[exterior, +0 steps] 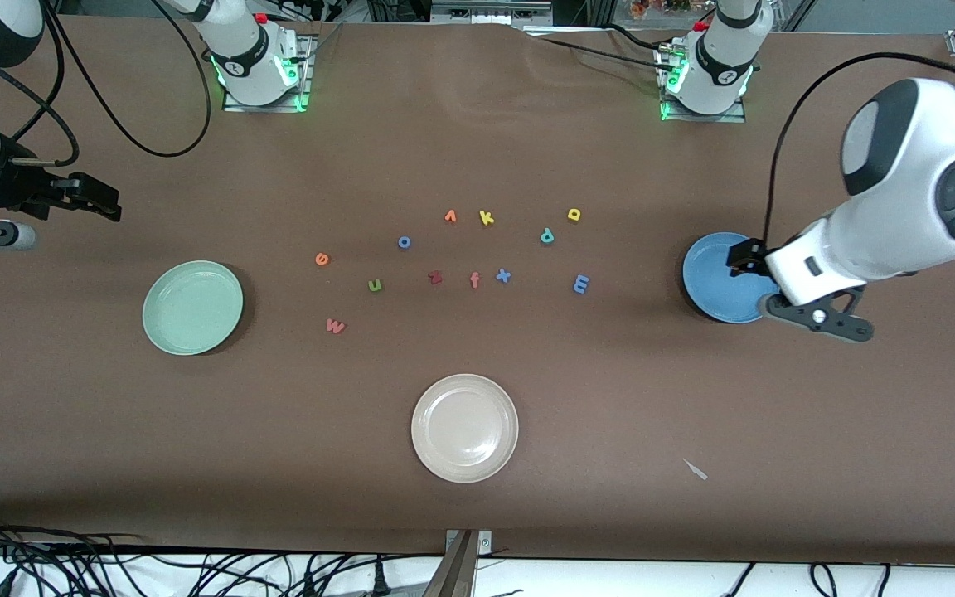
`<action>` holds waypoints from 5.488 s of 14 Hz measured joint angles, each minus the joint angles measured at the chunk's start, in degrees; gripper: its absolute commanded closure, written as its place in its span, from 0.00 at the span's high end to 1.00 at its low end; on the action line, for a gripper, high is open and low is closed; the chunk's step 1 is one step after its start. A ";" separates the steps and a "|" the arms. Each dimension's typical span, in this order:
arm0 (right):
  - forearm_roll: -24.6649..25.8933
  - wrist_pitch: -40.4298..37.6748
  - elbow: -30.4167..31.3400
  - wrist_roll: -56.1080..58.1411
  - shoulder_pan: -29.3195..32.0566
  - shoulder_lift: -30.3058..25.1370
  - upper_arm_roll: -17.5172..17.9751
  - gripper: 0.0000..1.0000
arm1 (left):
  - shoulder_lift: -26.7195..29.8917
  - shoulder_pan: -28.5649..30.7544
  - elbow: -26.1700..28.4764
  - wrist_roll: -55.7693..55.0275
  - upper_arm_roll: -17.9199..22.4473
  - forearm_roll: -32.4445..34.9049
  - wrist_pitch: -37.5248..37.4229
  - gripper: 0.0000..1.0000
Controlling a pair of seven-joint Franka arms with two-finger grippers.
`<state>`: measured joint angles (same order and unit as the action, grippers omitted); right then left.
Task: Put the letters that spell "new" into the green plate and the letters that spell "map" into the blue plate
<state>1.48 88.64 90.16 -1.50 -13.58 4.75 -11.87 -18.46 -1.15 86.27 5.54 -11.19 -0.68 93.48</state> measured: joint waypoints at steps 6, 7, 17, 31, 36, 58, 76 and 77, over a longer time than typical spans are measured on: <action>-2.29 -0.33 0.90 -0.04 -0.03 0.19 0.03 1.00 | -3.53 -5.26 1.71 -9.81 -0.93 -4.07 3.15 1.00; -2.40 -0.42 1.26 -0.04 -0.08 0.22 0.12 1.00 | -4.32 -6.71 2.81 -11.98 -1.00 -4.07 5.69 1.00; -2.86 12.46 13.76 -11.87 -2.02 0.11 6.01 1.00 | -6.17 -15.18 23.45 -22.89 -1.09 -4.00 36.55 0.98; -2.70 52.73 45.89 -35.94 -2.43 1.09 18.16 1.00 | -14.26 -17.46 27.36 -31.23 -1.02 2.85 48.36 0.79; -2.70 57.48 48.05 -36.29 -2.44 5.45 18.29 1.00 | -14.27 -17.63 28.38 -31.26 -1.02 2.85 49.39 0.64; -2.71 64.06 46.18 -36.51 -2.19 14.98 17.98 0.83 | -7.26 -15.34 27.88 -28.93 -0.43 2.92 37.99 0.15; -2.69 64.15 45.37 -36.50 -2.26 15.52 17.95 0.36 | -8.15 5.73 29.60 0.37 0.06 12.47 27.83 1.00; -2.69 64.15 45.36 -36.50 -2.27 15.52 17.96 0.36 | -8.47 5.73 29.60 0.37 0.02 12.47 27.85 1.00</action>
<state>-1.21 152.79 135.52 -38.00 -15.85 20.27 6.09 -26.93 4.58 115.87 5.91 -11.18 11.79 121.33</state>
